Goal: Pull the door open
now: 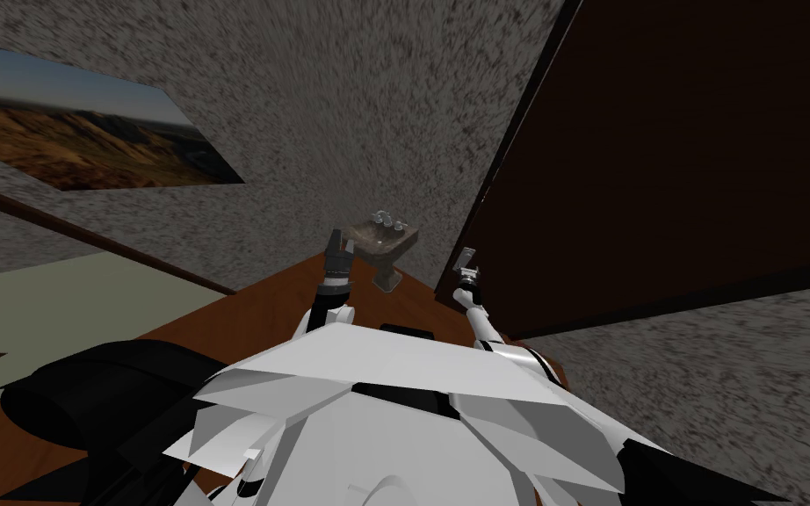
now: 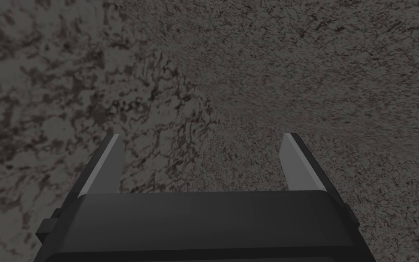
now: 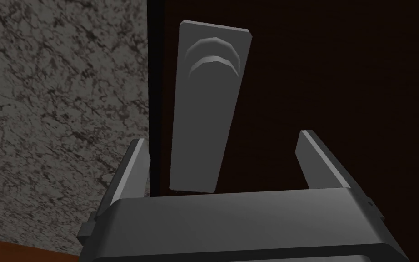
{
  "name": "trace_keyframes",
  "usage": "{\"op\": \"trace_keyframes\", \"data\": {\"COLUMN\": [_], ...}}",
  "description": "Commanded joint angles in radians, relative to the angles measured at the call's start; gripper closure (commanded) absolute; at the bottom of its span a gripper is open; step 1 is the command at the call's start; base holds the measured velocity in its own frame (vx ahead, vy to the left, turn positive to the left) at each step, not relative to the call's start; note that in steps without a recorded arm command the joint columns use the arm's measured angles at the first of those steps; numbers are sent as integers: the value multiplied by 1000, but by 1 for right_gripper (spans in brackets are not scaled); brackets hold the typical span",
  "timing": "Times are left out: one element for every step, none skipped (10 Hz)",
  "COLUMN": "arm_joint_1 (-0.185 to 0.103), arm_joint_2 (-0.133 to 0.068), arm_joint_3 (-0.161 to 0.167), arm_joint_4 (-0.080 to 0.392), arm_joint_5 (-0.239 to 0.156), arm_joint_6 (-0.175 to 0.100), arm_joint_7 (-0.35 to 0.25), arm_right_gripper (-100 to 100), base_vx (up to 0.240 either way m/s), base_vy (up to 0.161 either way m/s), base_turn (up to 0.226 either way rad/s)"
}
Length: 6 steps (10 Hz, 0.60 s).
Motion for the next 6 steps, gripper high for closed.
{"op": "trace_keyframes", "data": {"arm_joint_1": [0, -1, -2, -5, 8, 12], "arm_joint_2": [14, 22, 33, 24, -8, -18], "arm_joint_3": [-1, -2, -3, 0, -4, -5], "arm_joint_4": [-11, -16, -23, -11, -10, -10], "arm_joint_5": [-27, -40, -59, -47, -55, -56], "arm_joint_6": [2, 3, 5, 1, 1, 2], "arm_joint_7": [-37, -54, -78, -66, -97, -105], "arm_right_gripper": [-100, -100, -100, -100, -100, -100], "base_vx": [-86, -85, -103, -48, 118, 204], "base_vy": [-5, 0, -14, -8, 4, -12], "base_turn": [12, 10, 11, 4, 169, 118]}}
